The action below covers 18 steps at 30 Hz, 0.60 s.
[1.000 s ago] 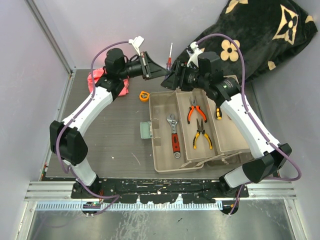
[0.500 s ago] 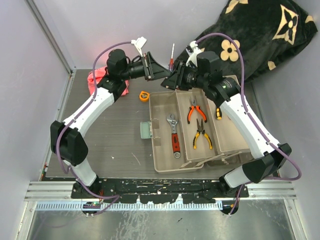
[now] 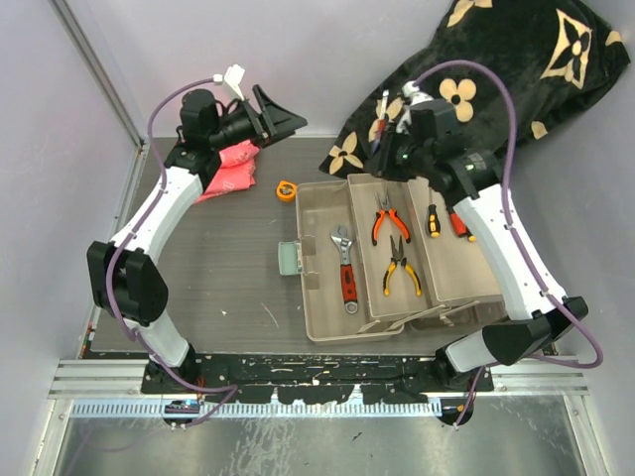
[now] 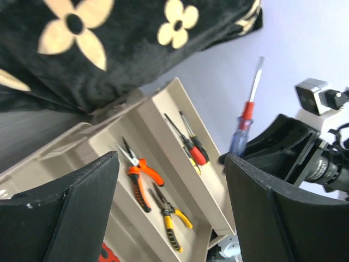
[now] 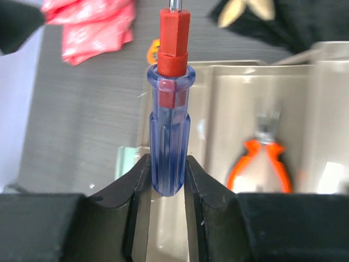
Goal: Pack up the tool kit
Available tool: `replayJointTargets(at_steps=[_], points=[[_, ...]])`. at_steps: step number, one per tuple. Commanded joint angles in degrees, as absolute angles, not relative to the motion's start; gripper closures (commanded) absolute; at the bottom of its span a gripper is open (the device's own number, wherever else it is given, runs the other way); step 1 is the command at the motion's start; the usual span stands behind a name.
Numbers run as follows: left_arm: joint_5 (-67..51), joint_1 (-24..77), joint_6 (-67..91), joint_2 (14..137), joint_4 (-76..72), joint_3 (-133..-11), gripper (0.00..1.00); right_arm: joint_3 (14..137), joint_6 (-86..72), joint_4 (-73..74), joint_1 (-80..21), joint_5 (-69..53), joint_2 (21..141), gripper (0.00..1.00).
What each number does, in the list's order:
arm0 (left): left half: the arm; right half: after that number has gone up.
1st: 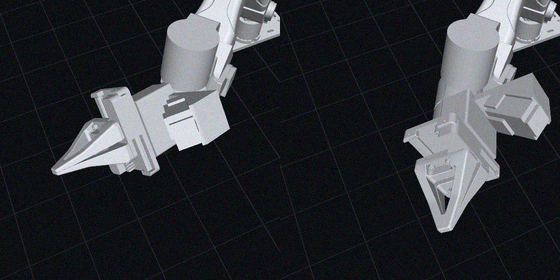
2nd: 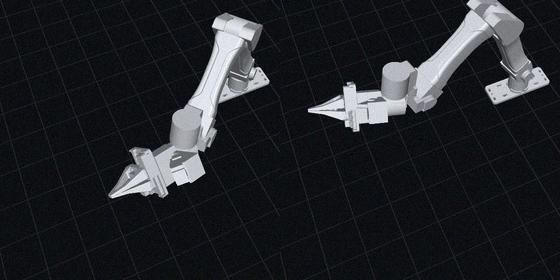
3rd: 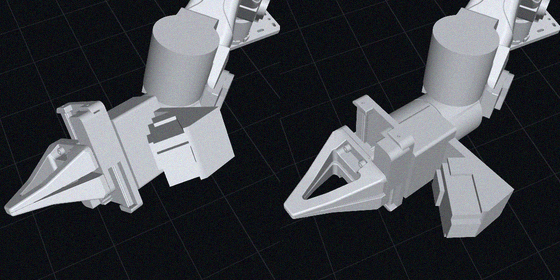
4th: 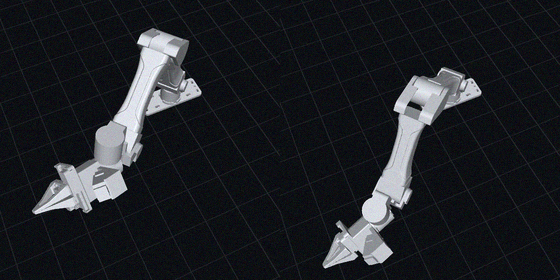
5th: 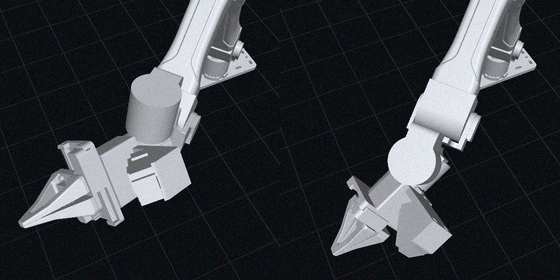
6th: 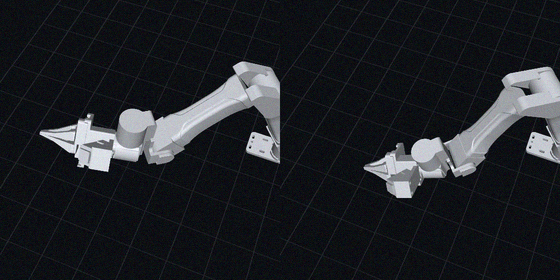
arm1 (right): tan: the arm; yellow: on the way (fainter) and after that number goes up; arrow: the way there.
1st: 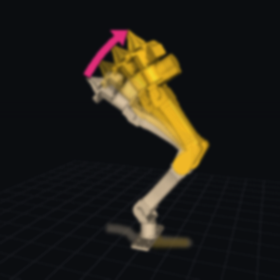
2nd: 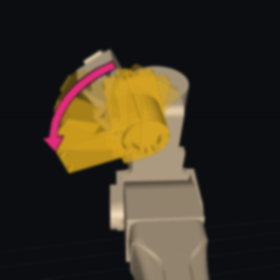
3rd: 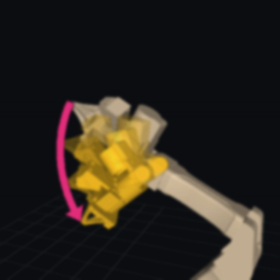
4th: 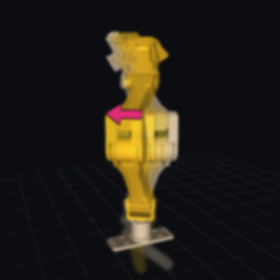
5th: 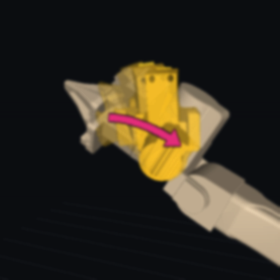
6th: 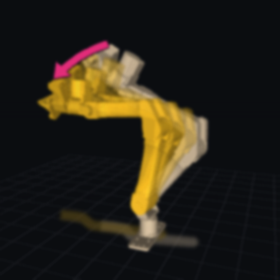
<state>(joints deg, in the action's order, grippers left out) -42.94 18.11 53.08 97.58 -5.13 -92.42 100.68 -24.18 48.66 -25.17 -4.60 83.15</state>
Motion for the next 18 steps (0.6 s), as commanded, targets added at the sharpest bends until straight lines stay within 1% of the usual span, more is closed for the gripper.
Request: replayJointTargets(at_steps=[1, 3, 7, 12, 18], points=[[-42.1, 15.7, 49.8, 94.4, -3.5, -92.4, 0.21, 108.7, -19.1, 63.5, -18.5, 6.9, 80.1, 0.99], [-42.4, 15.6, 48.7, 94.0, -2.6, -91.3, 0.21, 108.6, -17.8, 67.5, -15.6, 9.3, 79.6, 0.99], [-42.9, 15.7, 47.5, 93.6, -1.2, -90.1, 0.23, 103.9, -15.9, 69.3, -11.8, 8.2, 77.3, 0.99], [-43.0, 15.7, 47.0, 93.4, -0.6, -89.8, 0.25, 96.5, -17.0, 67.4, -11.5, 5.4, 75.3, 0.99], [-43.6, 15.6, 46.5, 92.4, 0.0, -88.5, 0.26, 91.7, -16.8, 66.9, -11.5, 4.1, 75.5, 0.99]])
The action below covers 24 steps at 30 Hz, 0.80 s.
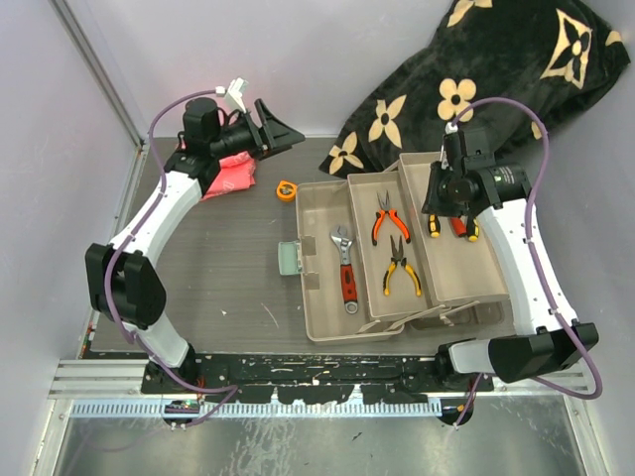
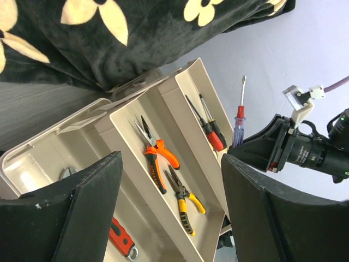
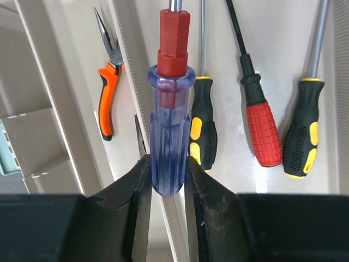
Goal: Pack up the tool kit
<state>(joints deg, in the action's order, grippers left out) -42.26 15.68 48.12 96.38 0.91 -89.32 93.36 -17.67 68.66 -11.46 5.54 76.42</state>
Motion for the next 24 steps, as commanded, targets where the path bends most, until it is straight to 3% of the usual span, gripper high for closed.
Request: replayJointTargets(at_steps=[1, 14, 24], points=[[-43.8, 15.7, 46.3, 92.2, 0.1, -88.2, 0.27, 90.8, -16.9, 66.3, -11.5, 3.6, 75.4, 0.99], [-45.5, 15.7, 43.4, 90.6, 3.8, -87.0, 0.28, 85.5, -17.5, 64.9, -11.5, 1.4, 76.9, 0.98], [-45.6, 15.7, 44.2, 91.6, 3.5, -88.0, 0.28, 89.9, -17.1, 66.6, -10.6, 0.9, 77.6, 0.98]])
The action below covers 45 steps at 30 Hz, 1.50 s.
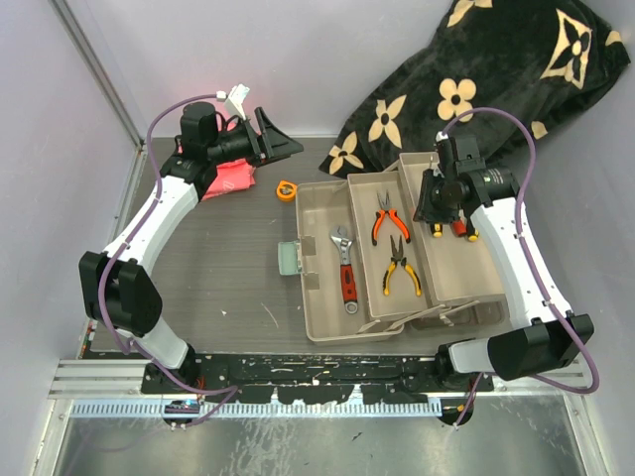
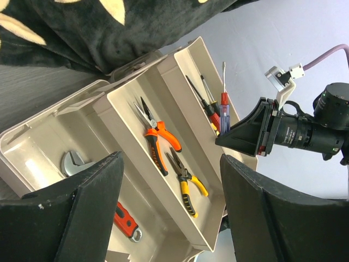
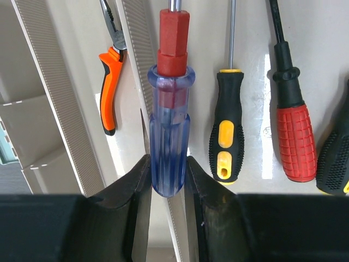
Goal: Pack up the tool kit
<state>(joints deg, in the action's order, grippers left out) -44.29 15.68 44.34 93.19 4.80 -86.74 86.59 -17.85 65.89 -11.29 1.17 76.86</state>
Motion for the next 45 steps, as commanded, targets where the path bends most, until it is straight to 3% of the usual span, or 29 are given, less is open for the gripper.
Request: replayJointTargets(at_steps=[1, 14, 30, 33, 39, 45], points=[[-45.6, 15.7, 44.4, 91.7, 3.4, -88.1, 0.28, 89.9, -17.0, 66.6, -10.5, 0.8, 77.6, 0.98], [-45.7, 15.7, 43.9, 91.7, 4.2, -87.9, 0.28, 93.6, -17.4, 66.3, -7.6, 0.1, 77.1, 0.98], [-45.6, 15.7, 43.7, 91.3, 4.3, -86.9, 0.28, 86.0, -16.4, 64.9, -7.5, -2.4, 77.5, 0.95], [-45.5, 15.7, 43.7, 91.3, 4.3, -86.9, 0.28, 85.8, -16.3, 64.8, -7.5, -2.6, 77.6, 0.87], [-40.3, 15.5, 41.6, 92.2, 8.5, -87.1, 0.28, 86.2, -16.5, 64.8, -7.5, -2.2, 77.0, 0.5], [-30.0, 14.8, 32.1, 95.2, 18.7, -89.4, 0.28, 88.5, -16.7, 64.4, -7.5, -2.0, 75.4, 0.37]])
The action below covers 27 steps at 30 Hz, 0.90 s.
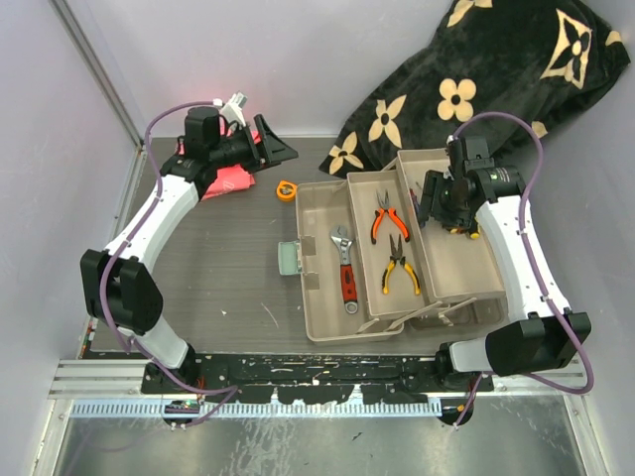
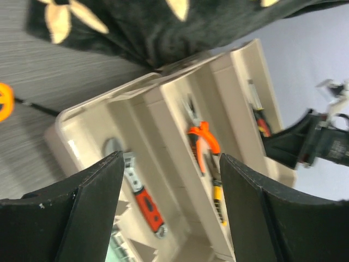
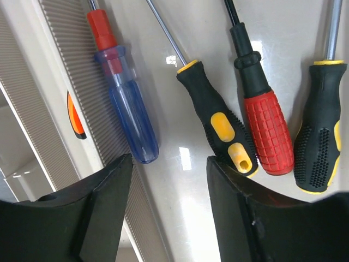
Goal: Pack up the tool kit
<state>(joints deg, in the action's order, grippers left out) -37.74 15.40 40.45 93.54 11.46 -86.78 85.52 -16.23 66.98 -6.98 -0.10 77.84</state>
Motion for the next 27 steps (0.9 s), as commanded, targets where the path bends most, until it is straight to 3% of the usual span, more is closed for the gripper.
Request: replayJointTargets(at_steps=[1, 4, 9, 17, 23, 27], points=[[-28.9, 14.8, 29.6, 96.3, 20.6, -90.6, 0.28, 89.0, -16.8, 64.3, -7.4, -2.0, 75.1, 0.36], [-24.9, 14.8, 20.7, 101.4, 28.6, -96.6, 0.29, 91.0, -17.4, 63.5, -7.4, -1.9, 74.4, 0.35], [-18.8, 14.8, 8.7, 118.5, 43.1, -116.4, 0.29, 94.5, -19.2, 60.3, -7.4, -2.3, 72.2, 0.34], [-9.6, 16.4, -1.4, 133.3, 47.8, -134.3, 0.21, 97.5, -19.7, 62.1, -7.5, -1.9, 71.1, 0.32], [-8.2, 18.0, -8.1, 137.6, 50.8, -135.4, 0.07, 97.5, -19.2, 62.7, -7.5, -2.7, 70.6, 0.25], [-8.7, 19.1, -9.0, 137.7, 48.4, -132.4, 0.04, 98.0, -19.0, 62.5, -7.5, -4.0, 71.2, 0.23]])
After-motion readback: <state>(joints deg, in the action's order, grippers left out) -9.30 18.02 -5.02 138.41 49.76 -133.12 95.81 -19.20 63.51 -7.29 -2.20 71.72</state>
